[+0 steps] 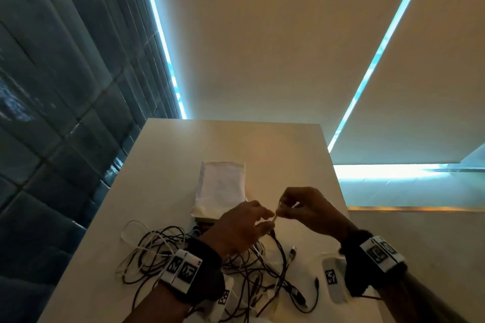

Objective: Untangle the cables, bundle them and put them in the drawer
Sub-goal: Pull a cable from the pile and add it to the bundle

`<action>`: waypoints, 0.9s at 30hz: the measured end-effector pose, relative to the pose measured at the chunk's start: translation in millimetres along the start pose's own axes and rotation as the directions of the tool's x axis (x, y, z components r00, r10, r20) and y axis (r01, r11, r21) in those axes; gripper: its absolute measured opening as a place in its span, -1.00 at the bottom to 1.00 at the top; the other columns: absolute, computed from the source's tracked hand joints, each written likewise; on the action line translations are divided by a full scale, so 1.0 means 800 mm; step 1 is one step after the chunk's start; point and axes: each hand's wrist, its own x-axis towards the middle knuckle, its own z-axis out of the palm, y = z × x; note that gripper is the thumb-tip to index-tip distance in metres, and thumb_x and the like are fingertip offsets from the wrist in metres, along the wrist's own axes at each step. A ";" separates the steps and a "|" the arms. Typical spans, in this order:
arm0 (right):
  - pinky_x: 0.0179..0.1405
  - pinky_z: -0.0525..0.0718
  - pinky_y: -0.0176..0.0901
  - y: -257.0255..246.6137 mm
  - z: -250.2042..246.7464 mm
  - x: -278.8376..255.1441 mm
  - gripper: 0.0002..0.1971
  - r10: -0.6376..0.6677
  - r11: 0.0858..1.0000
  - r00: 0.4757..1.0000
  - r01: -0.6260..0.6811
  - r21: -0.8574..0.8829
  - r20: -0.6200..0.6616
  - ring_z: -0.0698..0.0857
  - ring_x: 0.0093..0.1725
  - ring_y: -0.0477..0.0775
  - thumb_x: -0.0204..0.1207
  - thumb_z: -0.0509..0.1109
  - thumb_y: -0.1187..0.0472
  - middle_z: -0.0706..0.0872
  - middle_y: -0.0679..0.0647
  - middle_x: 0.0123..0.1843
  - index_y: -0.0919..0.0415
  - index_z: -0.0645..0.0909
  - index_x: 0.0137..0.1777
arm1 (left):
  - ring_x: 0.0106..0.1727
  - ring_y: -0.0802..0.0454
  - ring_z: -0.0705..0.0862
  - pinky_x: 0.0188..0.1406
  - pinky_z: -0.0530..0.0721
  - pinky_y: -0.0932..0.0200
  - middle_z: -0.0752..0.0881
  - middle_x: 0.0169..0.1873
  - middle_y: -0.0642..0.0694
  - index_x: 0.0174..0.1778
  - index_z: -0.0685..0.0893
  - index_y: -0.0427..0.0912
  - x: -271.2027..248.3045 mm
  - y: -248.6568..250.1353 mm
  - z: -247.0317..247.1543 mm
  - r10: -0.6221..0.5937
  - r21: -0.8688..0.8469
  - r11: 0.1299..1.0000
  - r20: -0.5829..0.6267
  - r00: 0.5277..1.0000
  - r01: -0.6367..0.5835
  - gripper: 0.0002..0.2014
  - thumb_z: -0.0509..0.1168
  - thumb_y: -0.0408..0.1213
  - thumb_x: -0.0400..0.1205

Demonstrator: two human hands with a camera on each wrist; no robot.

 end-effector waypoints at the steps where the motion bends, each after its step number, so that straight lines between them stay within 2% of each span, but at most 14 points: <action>1: -0.19 0.68 -0.34 -0.019 -0.004 -0.001 -0.91 -0.022 0.997 0.999 0.025 0.067 -0.046 0.73 -0.22 -0.17 0.44 0.56 0.23 0.76 -0.06 -0.27 0.11 0.69 -0.23 | 0.05 0.10 0.66 0.10 0.66 0.00 0.71 0.05 0.03 0.16 0.72 -0.03 -0.001 0.006 -0.003 0.028 -0.022 0.999 -0.018 0.999 -0.029 -0.76 0.24 -0.06 0.69; 3: -0.20 0.68 -0.33 -0.048 -0.005 -0.003 -0.91 -0.049 0.980 0.989 0.075 0.187 -0.143 0.73 -0.23 -0.17 0.47 0.53 0.26 0.75 -0.06 -0.27 0.16 0.68 -0.23 | -0.10 0.18 0.72 -0.01 0.71 0.02 0.77 -0.12 0.09 -0.01 0.75 0.00 -0.004 0.017 -0.010 0.064 -0.164 0.983 -0.111 0.992 -0.082 -0.84 0.25 -0.15 0.67; 5: -0.24 0.69 -0.23 -0.065 0.005 -0.005 -0.90 -0.026 0.920 0.983 0.095 0.380 -0.183 0.70 -0.26 -0.04 0.56 0.43 0.23 0.73 -0.01 -0.28 0.26 0.66 -0.13 | -0.15 0.21 0.73 -0.07 0.71 0.18 0.77 -0.20 0.12 -0.04 0.75 0.00 -0.009 0.027 -0.020 0.082 -0.290 0.945 -0.231 0.970 -0.149 -0.84 0.25 -0.23 0.67; 6: -0.21 0.69 -0.17 -0.070 0.013 -0.006 -0.81 -0.008 0.874 0.986 0.087 0.477 -0.165 0.69 -0.24 0.02 0.62 0.36 0.15 0.72 0.06 -0.24 0.30 0.64 -0.05 | -0.13 0.19 0.71 -0.08 0.69 0.24 0.76 -0.18 0.12 -0.02 0.74 -0.01 -0.011 0.031 -0.025 0.098 -0.309 0.931 -0.303 0.948 -0.195 -0.85 0.24 -0.24 0.69; 8: 0.03 0.72 -0.03 -0.077 0.030 -0.007 -0.60 0.026 0.758 0.998 0.014 0.652 -0.052 0.73 -0.03 0.12 0.68 0.18 -0.05 0.74 0.17 -0.05 0.31 0.61 0.12 | -0.11 0.13 0.66 -0.09 0.66 0.19 0.69 -0.18 0.06 -0.04 0.68 -0.05 -0.015 0.039 -0.034 0.089 -0.296 0.925 -0.444 0.892 -0.239 -0.87 0.22 -0.20 0.70; 9: 0.15 0.71 0.05 -0.082 0.038 -0.008 -0.53 0.025 0.702 1.000 -0.018 0.712 0.001 0.74 0.08 0.20 0.69 0.11 -0.09 0.75 0.26 0.05 0.31 0.59 0.21 | -0.12 0.09 0.65 -0.10 0.65 0.17 0.67 -0.19 0.02 -0.10 0.65 -0.09 -0.018 0.043 -0.038 0.038 -0.326 0.917 -0.500 0.865 -0.228 -0.85 0.21 -0.19 0.71; 10: 0.16 0.72 0.09 -0.086 0.046 -0.009 -0.50 0.013 0.661 1.000 -0.026 0.750 0.023 0.73 0.08 0.30 0.68 0.09 -0.10 0.73 0.34 0.06 0.32 0.58 0.26 | -0.12 0.08 0.66 -0.11 0.65 0.20 0.68 -0.18 -0.03 -0.14 0.63 -0.15 -0.022 0.046 -0.044 -0.042 -0.405 0.889 -0.538 0.842 -0.214 -0.82 0.19 -0.21 0.72; 12: -0.10 0.71 0.00 -0.095 0.057 -0.007 -0.51 -0.011 0.639 1.000 0.021 0.769 -0.019 0.65 -0.18 0.38 0.65 0.16 -0.08 0.63 0.45 -0.14 0.38 0.63 0.13 | -0.07 0.11 0.72 -0.09 0.65 0.33 0.75 -0.14 -0.10 -0.18 0.61 -0.27 -0.028 0.049 -0.058 -0.201 -0.619 0.751 -0.545 0.814 -0.229 -0.75 0.11 -0.30 0.75; 13: -0.25 0.65 -0.10 -0.098 0.062 -0.005 -0.53 -0.024 0.648 0.998 0.057 0.759 -0.055 0.57 -0.30 0.28 0.63 0.19 -0.07 0.57 0.39 -0.22 0.38 0.66 -0.01 | -0.08 0.11 0.74 -0.10 0.67 0.34 0.78 -0.17 -0.09 -0.20 0.59 -0.31 -0.032 0.050 -0.066 -0.253 -0.707 0.658 -0.532 0.809 -0.260 -0.71 0.06 -0.31 0.76; 15: -0.43 0.47 -0.18 -0.100 0.074 0.000 -0.59 -0.041 0.670 0.995 0.096 0.736 -0.093 0.45 -0.44 0.09 0.63 0.22 -0.04 0.46 0.26 -0.35 0.30 0.65 -0.20 | -0.24 0.00 0.75 -0.16 0.72 0.21 0.72 -0.41 -0.07 -0.24 0.53 -0.29 -0.040 0.051 -0.079 -0.301 -0.832 0.434 -0.496 0.815 -0.346 -0.67 -0.02 -0.29 0.77; 17: -0.52 0.35 -0.25 -0.101 0.087 0.004 -0.63 -0.051 0.683 0.996 0.087 0.725 -0.071 0.36 -0.53 -0.08 0.65 0.21 0.02 0.40 0.07 -0.49 0.29 0.60 -0.25 | -0.50 0.00 0.57 -0.35 0.65 0.13 0.51 -0.59 -0.04 -0.28 0.49 -0.24 -0.050 0.055 -0.092 -0.312 -0.883 0.201 -0.469 0.826 -0.425 -0.66 -0.04 -0.27 0.77; 19: -0.54 0.32 -0.38 -0.099 0.102 0.006 -0.66 -0.068 0.717 0.997 0.082 0.693 -0.048 0.33 -0.55 -0.20 0.70 0.19 0.13 0.41 -0.16 -0.54 0.31 0.55 -0.26 | -0.61 0.12 0.31 -0.56 0.43 0.22 0.36 -0.62 0.02 -0.31 0.48 -0.21 -0.062 0.056 -0.108 -0.299 -0.881 0.084 -0.468 0.832 -0.465 -0.66 -0.02 -0.25 0.76; 22: -0.45 0.40 -0.49 -0.085 0.119 0.009 -0.71 -0.096 0.809 0.995 0.099 0.580 -0.035 0.42 -0.49 -0.29 0.71 0.20 0.26 0.50 -0.19 -0.51 0.26 0.54 -0.27 | -0.64 0.18 0.19 -0.64 0.18 0.27 0.31 -0.64 0.07 -0.31 0.47 -0.20 -0.080 0.056 -0.134 -0.257 -0.866 0.084 -0.497 0.829 -0.493 -0.68 -0.01 -0.24 0.74; 27: -0.39 0.43 -0.47 -0.069 0.137 0.016 -0.70 -0.073 0.872 0.997 0.067 0.485 -0.008 0.48 -0.45 -0.30 0.71 0.24 0.24 0.56 -0.19 -0.49 0.15 0.57 -0.30 | -0.66 0.20 0.17 -0.65 0.11 0.25 0.30 -0.64 0.08 -0.27 0.45 -0.22 -0.106 0.054 -0.157 -0.225 -0.836 0.155 -0.548 0.806 -0.526 -0.69 -0.03 -0.23 0.75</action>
